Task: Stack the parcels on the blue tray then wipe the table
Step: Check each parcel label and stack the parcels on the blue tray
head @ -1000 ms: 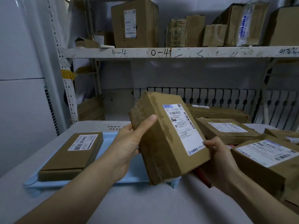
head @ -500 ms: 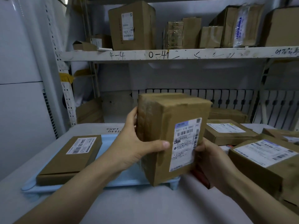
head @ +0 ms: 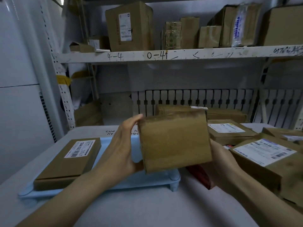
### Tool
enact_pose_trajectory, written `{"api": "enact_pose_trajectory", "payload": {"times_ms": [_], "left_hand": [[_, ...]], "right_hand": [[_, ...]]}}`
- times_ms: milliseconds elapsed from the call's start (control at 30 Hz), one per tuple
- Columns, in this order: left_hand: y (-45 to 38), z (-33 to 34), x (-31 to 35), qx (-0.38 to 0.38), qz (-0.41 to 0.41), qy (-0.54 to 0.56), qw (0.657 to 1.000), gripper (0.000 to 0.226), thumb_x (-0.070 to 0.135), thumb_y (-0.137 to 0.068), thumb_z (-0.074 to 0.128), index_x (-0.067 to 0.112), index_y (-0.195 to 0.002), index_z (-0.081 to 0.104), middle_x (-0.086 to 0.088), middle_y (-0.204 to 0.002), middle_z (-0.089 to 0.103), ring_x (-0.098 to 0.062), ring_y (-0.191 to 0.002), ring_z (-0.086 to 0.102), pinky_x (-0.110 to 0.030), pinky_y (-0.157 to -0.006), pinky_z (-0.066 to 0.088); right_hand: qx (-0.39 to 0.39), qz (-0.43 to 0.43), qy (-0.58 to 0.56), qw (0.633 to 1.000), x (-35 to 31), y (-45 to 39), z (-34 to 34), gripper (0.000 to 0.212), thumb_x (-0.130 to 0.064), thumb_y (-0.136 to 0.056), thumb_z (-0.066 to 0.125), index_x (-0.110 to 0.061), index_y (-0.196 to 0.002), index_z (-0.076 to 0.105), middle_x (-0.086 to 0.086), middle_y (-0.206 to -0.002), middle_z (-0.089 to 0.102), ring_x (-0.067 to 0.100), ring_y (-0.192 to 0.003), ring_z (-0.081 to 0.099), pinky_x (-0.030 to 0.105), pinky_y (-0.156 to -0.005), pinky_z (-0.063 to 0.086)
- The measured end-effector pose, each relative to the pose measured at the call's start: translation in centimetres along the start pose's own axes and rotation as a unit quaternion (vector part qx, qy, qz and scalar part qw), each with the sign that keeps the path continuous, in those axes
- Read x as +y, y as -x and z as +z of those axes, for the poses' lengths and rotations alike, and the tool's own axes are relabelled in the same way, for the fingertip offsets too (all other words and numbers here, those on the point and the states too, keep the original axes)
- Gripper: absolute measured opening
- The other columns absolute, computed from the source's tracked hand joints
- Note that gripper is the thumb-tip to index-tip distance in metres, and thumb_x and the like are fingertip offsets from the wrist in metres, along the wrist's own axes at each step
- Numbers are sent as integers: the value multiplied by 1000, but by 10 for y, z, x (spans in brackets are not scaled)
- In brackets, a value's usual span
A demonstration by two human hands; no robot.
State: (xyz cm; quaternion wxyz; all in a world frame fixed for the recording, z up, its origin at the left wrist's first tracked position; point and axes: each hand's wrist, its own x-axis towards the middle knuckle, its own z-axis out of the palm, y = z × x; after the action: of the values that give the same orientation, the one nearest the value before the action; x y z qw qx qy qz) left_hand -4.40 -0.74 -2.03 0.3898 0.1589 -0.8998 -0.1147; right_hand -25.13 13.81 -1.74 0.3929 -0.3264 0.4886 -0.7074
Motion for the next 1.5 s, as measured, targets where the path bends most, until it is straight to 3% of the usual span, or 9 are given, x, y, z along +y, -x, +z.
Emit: {"api": "enact_pose_trajectory", "payload": {"times_ms": [100,233,333,567,767,900,1067,1333,1500], "left_hand": [[-1,2,-18,49,155,-93,982,113,17,-62,93,18,-148,20,-9,-154,29,-28,-146,31,-56,-111,37],[5,2,-37,71,257,-165,950,100,4,-67,86,18,-142,21,-17,-150,31,-37,-146,30,-60,-114,31],[12,1,-44,76,288,-184,937,78,2,-83,69,20,-142,22,-18,-148,32,-38,-146,29,-63,-113,30],[18,-1,-51,95,321,-221,916,123,-8,-64,82,30,-155,9,-18,-142,34,-33,-148,27,-58,-117,27],[17,3,-49,100,300,-197,928,112,4,-68,83,30,-151,14,-19,-141,33,-29,-150,20,-56,-119,23],[10,-3,-42,80,226,-121,963,106,27,-67,88,19,-146,18,-14,-147,31,-31,-147,26,-58,-119,23],[-1,-17,-22,56,-20,64,996,126,46,-56,88,34,-154,10,10,-150,33,-6,-135,40,-27,-110,39],[-13,-20,-6,44,-334,329,882,111,60,-47,78,24,-145,41,-2,-113,73,-14,-97,72,-35,-84,57],[-11,-24,-6,-1,-416,375,829,40,50,-81,67,21,-108,72,-3,-100,78,-21,-96,73,-43,-94,55]], "right_hand": [[3,48,-71,996,1,-6,0,39,-31,-93,43,-6,-98,72,18,-103,67,34,-96,62,43,-91,46],[-39,75,-89,993,-1,-5,1,53,-56,-89,49,-15,-84,83,12,-99,78,25,-80,77,40,-78,47],[-76,92,-90,989,1,-2,6,40,-46,-85,58,-14,-99,79,12,-104,77,23,-83,76,39,-81,48],[-104,98,-128,981,9,-5,9,38,-27,-46,76,-15,-81,83,10,-92,78,20,-71,75,30,-67,61],[-109,110,-116,981,8,-3,12,22,-20,-51,79,-15,-73,83,10,-87,79,19,-69,75,30,-69,60],[-102,99,-84,986,5,-5,10,49,-56,-74,76,-16,-102,81,14,-114,74,28,-102,72,44,-91,54],[-65,53,-20,996,2,-15,8,71,-70,-71,69,-15,-115,72,13,-110,57,28,-100,51,42,-89,40],[-143,44,53,987,11,-18,13,49,-49,-80,70,-27,-124,70,8,-130,68,30,-125,61,53,-114,37],[-151,91,85,981,21,-23,11,71,-50,-70,81,-34,-135,57,2,-131,68,26,-126,60,51,-113,38]]}}
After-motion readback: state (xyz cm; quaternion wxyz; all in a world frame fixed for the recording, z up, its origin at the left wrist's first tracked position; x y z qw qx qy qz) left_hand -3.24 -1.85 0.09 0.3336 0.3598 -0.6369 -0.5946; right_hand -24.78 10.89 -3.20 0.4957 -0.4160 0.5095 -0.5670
